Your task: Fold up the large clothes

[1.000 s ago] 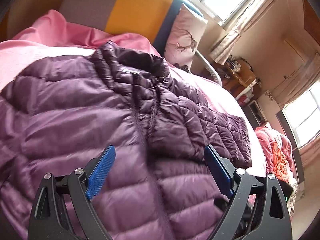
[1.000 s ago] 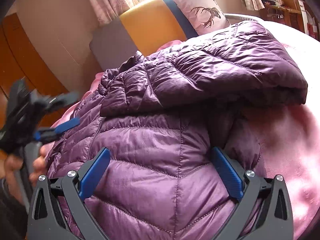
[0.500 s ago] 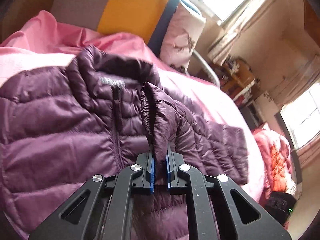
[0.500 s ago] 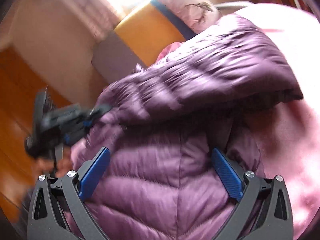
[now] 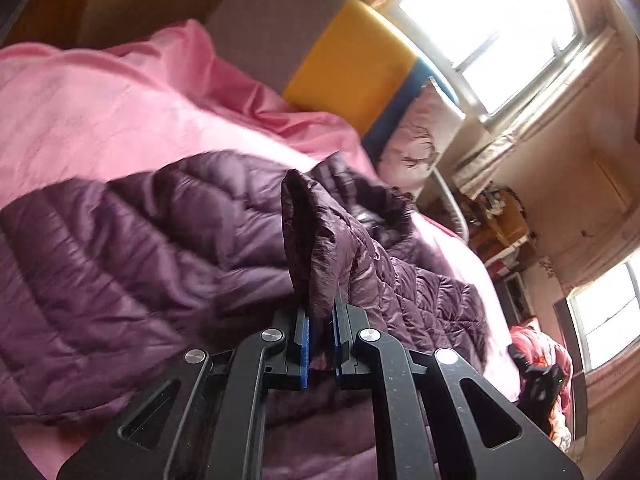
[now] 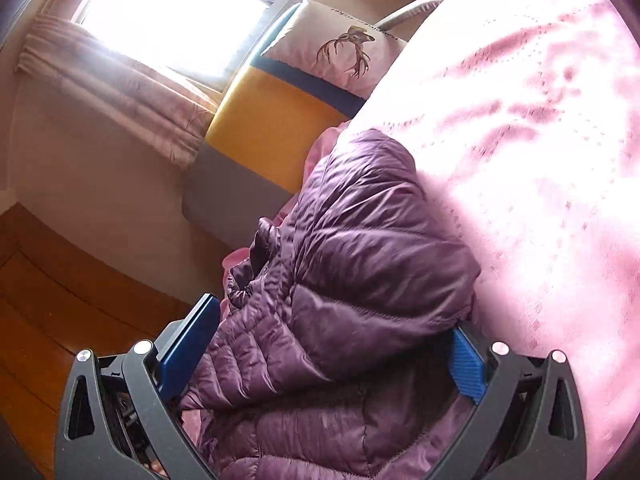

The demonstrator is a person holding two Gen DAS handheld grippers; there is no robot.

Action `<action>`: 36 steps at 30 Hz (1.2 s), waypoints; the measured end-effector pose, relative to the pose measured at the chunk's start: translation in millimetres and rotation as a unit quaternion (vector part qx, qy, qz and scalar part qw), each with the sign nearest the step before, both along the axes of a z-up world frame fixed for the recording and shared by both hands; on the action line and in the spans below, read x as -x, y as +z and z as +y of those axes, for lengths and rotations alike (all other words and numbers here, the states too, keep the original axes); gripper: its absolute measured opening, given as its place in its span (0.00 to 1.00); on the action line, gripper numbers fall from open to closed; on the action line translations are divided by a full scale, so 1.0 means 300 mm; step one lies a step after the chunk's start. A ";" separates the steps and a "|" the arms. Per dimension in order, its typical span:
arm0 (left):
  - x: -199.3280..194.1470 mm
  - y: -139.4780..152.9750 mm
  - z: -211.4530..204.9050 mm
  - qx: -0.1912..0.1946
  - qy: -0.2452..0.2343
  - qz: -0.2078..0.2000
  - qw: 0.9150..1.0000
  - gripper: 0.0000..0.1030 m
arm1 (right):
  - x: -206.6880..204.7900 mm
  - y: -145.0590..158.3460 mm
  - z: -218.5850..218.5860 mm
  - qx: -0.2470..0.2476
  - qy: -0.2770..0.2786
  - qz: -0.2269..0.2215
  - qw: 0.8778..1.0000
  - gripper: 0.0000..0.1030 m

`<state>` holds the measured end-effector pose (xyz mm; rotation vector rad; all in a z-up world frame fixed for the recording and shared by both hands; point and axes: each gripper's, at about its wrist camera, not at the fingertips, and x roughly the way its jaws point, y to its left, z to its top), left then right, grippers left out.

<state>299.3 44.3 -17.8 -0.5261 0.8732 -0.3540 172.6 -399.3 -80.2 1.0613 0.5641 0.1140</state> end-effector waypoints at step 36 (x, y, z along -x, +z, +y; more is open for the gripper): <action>0.049 -0.107 -0.030 -0.147 0.030 0.009 0.989 0.32 | -0.315 -0.047 0.198 0.409 0.094 0.193 0.887 0.91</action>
